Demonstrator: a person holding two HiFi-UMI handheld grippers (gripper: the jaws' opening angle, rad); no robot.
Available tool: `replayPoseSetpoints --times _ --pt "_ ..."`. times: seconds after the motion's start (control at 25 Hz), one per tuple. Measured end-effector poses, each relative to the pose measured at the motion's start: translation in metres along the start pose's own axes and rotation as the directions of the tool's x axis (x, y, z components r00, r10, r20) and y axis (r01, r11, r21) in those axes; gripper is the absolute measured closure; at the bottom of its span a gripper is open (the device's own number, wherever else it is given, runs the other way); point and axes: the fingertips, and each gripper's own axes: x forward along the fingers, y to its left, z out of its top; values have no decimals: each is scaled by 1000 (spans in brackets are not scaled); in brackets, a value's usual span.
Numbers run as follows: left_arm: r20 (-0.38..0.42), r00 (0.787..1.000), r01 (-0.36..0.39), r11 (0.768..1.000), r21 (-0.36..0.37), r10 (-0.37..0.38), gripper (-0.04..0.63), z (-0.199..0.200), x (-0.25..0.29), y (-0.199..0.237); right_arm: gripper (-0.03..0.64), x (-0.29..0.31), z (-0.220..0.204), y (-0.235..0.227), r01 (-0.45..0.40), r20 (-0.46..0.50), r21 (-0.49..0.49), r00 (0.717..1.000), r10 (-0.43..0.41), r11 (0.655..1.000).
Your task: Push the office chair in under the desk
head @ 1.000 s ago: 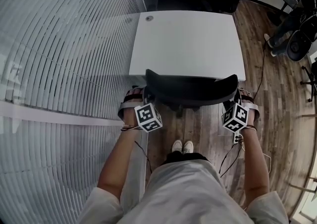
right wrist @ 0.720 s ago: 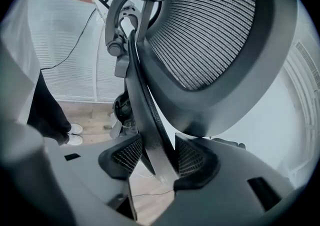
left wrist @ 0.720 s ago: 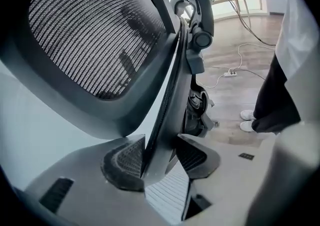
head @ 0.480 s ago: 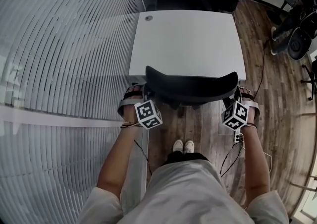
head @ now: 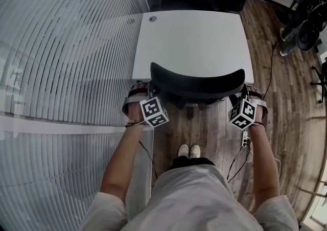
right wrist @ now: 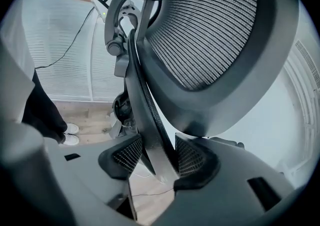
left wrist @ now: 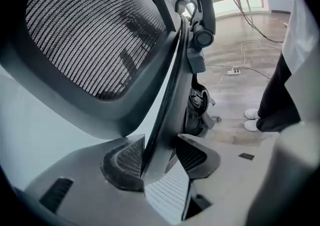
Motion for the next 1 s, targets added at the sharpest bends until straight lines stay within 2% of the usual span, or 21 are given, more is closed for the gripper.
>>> replayPoseSetpoints --times 0.68,1.0 --pt "-22 999 -25 1000 17 25 388 11 9 26 399 12 -5 -21 -8 5 -6 1000 8 1000" --pt "-27 999 -35 999 20 36 387 10 11 22 399 12 -7 -18 -3 8 -5 1000 3 1000"
